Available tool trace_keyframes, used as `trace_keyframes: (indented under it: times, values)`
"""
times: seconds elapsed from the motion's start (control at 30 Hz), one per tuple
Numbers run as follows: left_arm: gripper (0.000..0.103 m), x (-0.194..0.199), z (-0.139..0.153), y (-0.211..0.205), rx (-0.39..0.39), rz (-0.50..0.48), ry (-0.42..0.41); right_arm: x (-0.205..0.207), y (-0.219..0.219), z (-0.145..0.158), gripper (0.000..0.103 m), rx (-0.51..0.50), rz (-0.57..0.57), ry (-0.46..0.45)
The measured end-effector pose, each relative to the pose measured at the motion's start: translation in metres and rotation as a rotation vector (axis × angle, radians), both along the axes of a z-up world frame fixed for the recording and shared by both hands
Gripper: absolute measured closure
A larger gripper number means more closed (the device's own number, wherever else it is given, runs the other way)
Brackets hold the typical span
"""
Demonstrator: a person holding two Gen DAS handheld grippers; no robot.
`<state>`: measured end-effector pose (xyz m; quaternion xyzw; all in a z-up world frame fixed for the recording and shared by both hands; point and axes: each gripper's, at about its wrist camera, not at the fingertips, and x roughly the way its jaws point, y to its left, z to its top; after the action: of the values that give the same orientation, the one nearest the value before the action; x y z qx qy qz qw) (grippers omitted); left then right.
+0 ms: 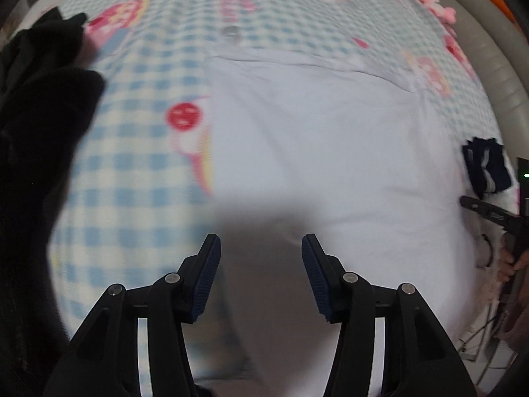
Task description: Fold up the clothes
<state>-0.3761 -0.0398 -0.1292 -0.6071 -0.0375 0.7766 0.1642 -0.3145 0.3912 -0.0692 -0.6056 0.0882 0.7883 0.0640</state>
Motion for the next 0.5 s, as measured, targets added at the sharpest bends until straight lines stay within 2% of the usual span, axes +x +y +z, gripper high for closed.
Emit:
trace_keyframes:
  times: [0.07, 0.13, 0.2, 0.3, 0.37, 0.5]
  values:
    - [0.05, 0.012, 0.007, 0.021, 0.073, -0.033, -0.01, 0.004, -0.005, 0.001, 0.065, 0.029, -0.006, -0.014]
    - [0.05, 0.027, 0.013, 0.05, 0.134, -0.09, -0.02, 0.02, -0.024, 0.016, 0.063, 0.043, 0.016, 0.021]
    - [0.05, 0.044, 0.013, 0.074, 0.129, -0.137, -0.02, 0.036, -0.046, 0.031, 0.063, 0.051, 0.05, 0.057]
    - [0.05, 0.049, -0.005, 0.108, 0.103, -0.087, -0.05, 0.065, -0.092, 0.035, 0.064, 0.0, 0.137, 0.071]
    - [0.05, 0.059, -0.006, 0.105, 0.087, -0.029, -0.043, 0.065, -0.119, 0.022, 0.064, -0.008, 0.154, 0.041]
    - [0.05, 0.062, -0.006, 0.113, 0.093, -0.003, 0.026, 0.072, -0.128, 0.012, 0.064, -0.011, 0.141, 0.047]
